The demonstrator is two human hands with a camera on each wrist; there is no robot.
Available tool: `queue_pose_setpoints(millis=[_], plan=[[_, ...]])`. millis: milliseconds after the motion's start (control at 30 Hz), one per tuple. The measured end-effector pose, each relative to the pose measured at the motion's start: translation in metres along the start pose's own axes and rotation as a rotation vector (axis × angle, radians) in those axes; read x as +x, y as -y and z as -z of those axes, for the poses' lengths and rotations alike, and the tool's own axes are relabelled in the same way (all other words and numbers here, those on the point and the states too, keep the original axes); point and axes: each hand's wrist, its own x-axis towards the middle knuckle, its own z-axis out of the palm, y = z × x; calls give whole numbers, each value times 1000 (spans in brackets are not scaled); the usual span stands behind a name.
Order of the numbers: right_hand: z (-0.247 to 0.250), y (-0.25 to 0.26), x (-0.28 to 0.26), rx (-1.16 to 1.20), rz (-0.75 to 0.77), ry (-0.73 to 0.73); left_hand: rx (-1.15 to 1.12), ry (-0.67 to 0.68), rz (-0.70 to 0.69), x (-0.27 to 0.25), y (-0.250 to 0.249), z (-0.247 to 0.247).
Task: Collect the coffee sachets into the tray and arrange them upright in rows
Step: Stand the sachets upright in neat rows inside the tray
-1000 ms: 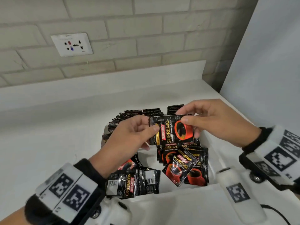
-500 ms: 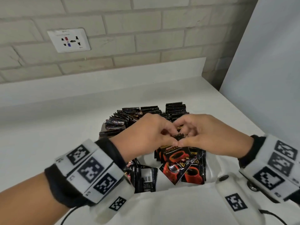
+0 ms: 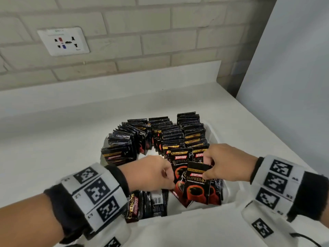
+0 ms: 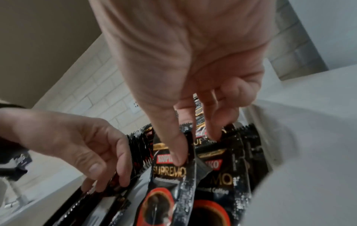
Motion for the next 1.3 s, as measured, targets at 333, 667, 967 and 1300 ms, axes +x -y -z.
queue_pose_setpoints(millis=[333,667,967,1300], plan=[[-3,9,8,-79,-20,-4,233,156,-115,7,-9,-16],[-8,14,9,-168,52,-23,278,111,-134,7,-8,-22],[-9,19,9,-43,159,-155,298,51,-93,-2,-2,-18],[-10,13,14,97,167,-153,128,-390,-53,14,-7,-9]])
